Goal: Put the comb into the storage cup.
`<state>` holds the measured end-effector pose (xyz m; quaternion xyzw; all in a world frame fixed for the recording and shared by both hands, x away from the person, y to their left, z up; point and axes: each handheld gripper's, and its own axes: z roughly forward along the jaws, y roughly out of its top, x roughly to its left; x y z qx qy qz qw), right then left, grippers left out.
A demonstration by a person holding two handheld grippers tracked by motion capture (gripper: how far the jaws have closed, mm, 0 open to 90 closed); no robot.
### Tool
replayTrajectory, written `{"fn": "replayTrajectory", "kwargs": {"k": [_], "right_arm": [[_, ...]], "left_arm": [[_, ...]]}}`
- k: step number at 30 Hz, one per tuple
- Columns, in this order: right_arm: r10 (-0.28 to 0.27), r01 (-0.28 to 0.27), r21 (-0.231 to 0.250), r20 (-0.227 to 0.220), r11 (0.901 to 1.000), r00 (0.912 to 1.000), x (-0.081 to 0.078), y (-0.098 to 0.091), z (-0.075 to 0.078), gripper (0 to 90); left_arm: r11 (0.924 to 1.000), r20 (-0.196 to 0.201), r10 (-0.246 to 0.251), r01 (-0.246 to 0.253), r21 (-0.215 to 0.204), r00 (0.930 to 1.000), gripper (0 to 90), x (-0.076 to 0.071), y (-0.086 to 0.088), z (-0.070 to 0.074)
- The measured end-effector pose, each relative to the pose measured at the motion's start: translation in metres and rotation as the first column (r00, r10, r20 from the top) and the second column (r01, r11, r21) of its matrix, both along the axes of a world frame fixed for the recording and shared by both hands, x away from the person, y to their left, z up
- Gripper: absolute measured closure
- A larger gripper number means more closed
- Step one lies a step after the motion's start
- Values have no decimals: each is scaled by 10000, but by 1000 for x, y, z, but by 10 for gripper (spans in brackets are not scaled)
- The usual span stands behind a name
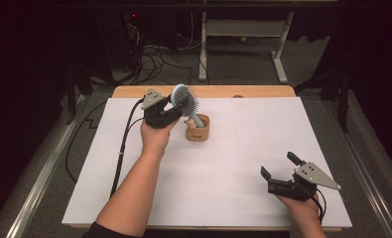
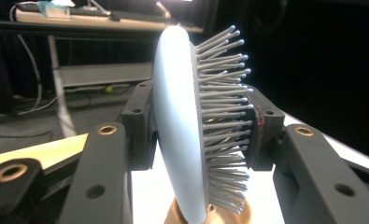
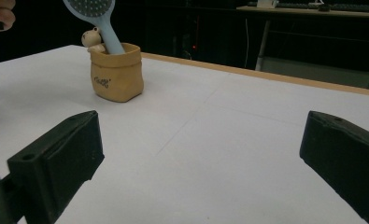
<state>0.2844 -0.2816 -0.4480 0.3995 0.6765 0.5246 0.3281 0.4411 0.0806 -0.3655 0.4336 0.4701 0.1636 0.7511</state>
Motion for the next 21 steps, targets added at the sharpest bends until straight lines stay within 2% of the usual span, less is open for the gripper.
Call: {"fn": "replayTrajectory", "kwargs": {"k": [18, 21], "right_arm": [[16, -16, 6, -8, 10000, 10000, 0, 0, 0, 1], [26, -26, -15, -1, 10000, 10000, 0, 0, 0, 1]], "left_arm": [[9996, -149, 79, -83, -274, 9999, 526, 4, 7, -2], [9997, -156, 96, -99, -203, 9998, 521, 4, 9, -2]]}}
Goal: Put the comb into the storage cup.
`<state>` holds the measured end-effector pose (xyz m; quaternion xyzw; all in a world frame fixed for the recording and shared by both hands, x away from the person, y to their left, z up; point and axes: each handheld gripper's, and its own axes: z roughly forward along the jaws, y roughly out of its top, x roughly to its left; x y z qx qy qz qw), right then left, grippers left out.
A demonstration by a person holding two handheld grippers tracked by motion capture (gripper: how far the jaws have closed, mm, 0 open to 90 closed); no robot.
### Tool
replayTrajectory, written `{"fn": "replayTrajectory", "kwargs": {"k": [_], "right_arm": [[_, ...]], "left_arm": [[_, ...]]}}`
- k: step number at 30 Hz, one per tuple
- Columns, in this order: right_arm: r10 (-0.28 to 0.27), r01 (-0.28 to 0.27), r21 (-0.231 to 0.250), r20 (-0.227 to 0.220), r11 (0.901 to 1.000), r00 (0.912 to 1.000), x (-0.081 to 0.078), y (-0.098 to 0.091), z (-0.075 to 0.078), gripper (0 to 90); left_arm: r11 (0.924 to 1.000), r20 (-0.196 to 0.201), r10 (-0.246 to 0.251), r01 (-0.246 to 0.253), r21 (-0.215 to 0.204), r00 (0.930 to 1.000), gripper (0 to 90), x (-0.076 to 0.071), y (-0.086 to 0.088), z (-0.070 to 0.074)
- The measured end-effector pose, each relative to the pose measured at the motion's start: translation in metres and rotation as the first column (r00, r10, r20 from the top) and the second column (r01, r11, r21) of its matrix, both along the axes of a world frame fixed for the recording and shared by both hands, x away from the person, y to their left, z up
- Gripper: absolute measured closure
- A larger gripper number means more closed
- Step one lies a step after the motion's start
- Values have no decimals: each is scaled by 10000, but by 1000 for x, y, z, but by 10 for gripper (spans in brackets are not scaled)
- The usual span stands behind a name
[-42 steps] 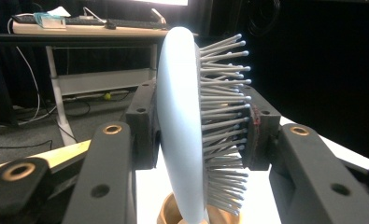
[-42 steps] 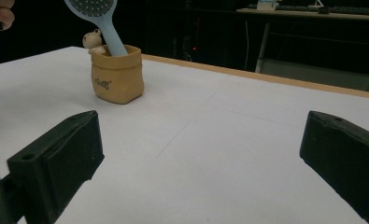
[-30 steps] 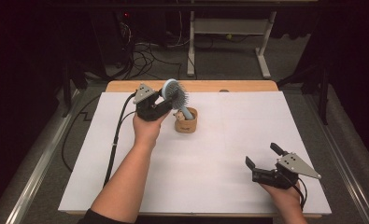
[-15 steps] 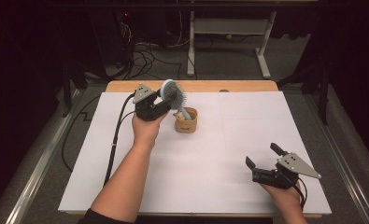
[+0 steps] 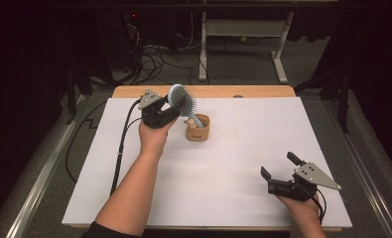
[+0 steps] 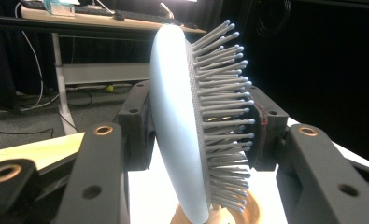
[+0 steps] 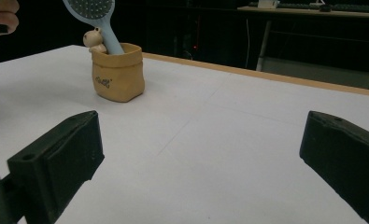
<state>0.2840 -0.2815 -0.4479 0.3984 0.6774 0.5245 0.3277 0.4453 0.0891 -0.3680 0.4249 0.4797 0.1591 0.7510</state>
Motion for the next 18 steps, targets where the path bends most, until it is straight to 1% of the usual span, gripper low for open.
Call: {"fn": "replayTrajectory", "kwargs": {"k": [5, 13, 18], "right_arm": [[-14, 14, 3, -14, 10000, 10000, 0, 0, 0, 1], [0, 0, -68, -12, 10000, 10000, 1, 1, -1, 1], [3, -3, -64, 18, 10000, 10000, 0, 1, 0, 1]], "left_arm": [[10000, -38, 60, -60, -80, 10000, 508, 1, 3, -1], [9997, 51, -52, 51, 228, 10000, 491, -3, 5, -2], [9991, 64, 5, -8, 436, 10000, 476, -3, 6, -3]]}}
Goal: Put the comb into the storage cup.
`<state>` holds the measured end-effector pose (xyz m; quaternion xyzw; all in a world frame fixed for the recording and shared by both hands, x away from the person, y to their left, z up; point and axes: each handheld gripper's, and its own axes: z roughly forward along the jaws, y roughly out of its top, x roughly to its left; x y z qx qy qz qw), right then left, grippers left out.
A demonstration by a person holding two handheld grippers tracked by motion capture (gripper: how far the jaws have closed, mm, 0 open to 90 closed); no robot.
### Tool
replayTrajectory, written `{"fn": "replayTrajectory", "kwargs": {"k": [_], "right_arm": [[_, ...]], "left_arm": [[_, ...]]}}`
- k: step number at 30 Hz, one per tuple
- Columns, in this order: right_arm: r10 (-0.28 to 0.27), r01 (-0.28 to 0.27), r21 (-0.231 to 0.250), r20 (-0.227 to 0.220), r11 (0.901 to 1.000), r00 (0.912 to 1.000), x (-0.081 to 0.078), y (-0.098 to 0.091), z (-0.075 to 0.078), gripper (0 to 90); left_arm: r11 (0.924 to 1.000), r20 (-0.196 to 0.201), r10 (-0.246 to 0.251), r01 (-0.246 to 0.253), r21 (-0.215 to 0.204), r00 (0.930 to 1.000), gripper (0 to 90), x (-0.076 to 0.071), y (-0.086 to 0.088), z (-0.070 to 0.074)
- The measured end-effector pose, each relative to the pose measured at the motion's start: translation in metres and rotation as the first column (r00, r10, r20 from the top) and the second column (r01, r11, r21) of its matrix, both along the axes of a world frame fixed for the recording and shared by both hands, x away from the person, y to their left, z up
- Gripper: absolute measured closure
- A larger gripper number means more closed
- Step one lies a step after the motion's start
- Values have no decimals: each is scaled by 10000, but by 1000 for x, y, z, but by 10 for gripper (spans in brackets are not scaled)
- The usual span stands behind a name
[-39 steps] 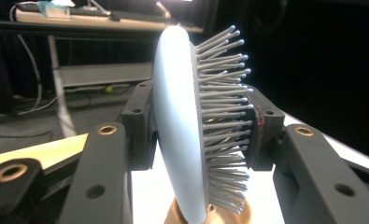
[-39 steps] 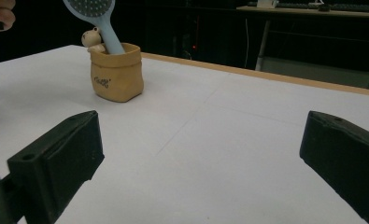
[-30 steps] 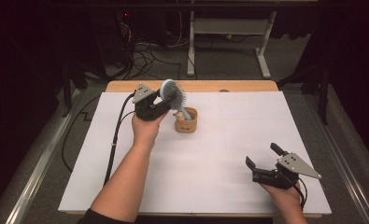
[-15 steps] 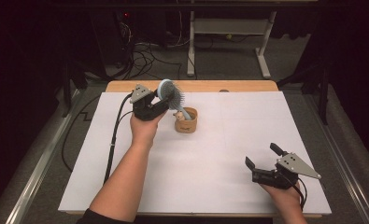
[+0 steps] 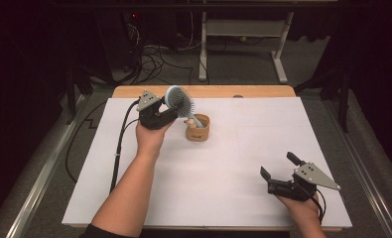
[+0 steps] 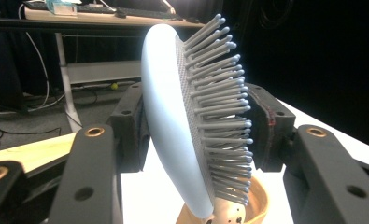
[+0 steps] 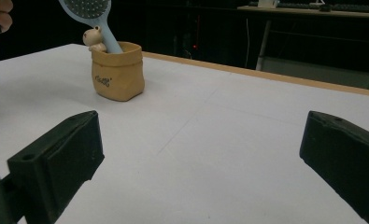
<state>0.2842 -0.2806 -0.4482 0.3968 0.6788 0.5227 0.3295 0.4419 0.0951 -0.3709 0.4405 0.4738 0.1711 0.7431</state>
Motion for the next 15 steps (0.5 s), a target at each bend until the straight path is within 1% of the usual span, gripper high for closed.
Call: {"fn": "replayTrajectory", "kwargs": {"k": [5, 7, 15], "right_arm": [[-5, 5, -27, -11, 10000, 10000, 0, 0, 0, 1], [-12, 12, -22, -10, 10000, 10000, 0, 0, 0, 1], [7, -8, -72, -18, 10000, 10000, 0, 1, 0, 1]], "left_arm": [[10000, 24, 36, -36, 61, 10000, 453, 0, 2, -2], [10000, -64, -14, 14, -15, 10000, 448, 1, 3, -1], [9999, -33, 21, -21, 167, 10000, 427, 0, 2, -2]]}}
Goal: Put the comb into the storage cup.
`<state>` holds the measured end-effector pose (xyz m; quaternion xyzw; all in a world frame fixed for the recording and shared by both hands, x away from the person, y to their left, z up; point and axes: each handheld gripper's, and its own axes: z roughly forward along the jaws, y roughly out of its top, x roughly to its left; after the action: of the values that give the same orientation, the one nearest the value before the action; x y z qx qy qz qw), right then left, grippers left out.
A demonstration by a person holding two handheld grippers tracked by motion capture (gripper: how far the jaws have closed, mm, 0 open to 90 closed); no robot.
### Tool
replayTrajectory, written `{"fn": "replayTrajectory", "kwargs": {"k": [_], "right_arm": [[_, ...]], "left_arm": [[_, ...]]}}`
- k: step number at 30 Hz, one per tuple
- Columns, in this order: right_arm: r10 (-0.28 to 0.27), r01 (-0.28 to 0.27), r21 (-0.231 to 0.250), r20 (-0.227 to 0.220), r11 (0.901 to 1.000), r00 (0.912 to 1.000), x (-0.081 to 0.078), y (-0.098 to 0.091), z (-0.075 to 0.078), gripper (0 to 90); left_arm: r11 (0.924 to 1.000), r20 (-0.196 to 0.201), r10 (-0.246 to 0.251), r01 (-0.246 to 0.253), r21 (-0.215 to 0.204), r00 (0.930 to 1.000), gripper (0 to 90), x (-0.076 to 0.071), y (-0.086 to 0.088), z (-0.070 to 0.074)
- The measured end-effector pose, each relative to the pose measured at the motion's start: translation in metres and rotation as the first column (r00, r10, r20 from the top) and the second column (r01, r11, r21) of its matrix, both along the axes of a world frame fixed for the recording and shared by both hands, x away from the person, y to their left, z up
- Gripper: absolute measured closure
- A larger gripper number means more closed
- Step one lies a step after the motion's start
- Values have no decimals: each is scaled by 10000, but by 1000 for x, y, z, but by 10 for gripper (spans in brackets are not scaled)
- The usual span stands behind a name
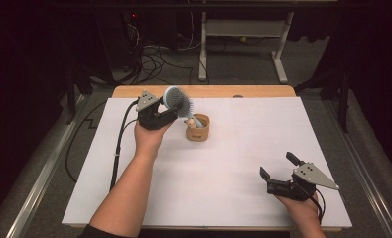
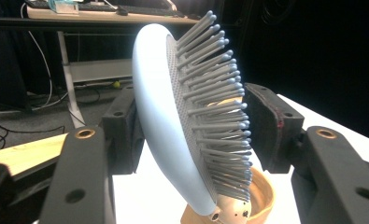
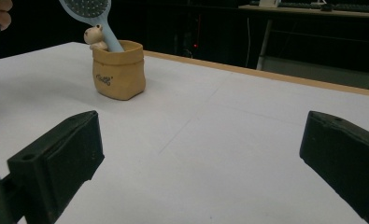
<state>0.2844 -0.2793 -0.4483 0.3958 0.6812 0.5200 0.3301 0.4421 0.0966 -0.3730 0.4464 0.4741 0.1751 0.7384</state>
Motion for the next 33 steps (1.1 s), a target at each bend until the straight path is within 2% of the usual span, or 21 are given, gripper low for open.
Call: {"fn": "replayTrajectory", "kwargs": {"k": [6, 15, 33], "right_arm": [[-17, 17, 7, -15, 10000, 10000, 0, 0, 0, 1], [-16, 16, -3, 8, 10000, 10000, 0, 0, 0, 1], [-42, 42, 2, -8, 10000, 10000, 0, 0, 0, 1]], "left_arm": [[9999, 7, 12, -12, 154, 10000, 412, 0, 0, 0], [9999, -107, 84, -83, 115, 9999, 374, 1, 2, 0], [9994, -227, 130, -123, 325, 9997, 353, 2, 4, -3]]}}
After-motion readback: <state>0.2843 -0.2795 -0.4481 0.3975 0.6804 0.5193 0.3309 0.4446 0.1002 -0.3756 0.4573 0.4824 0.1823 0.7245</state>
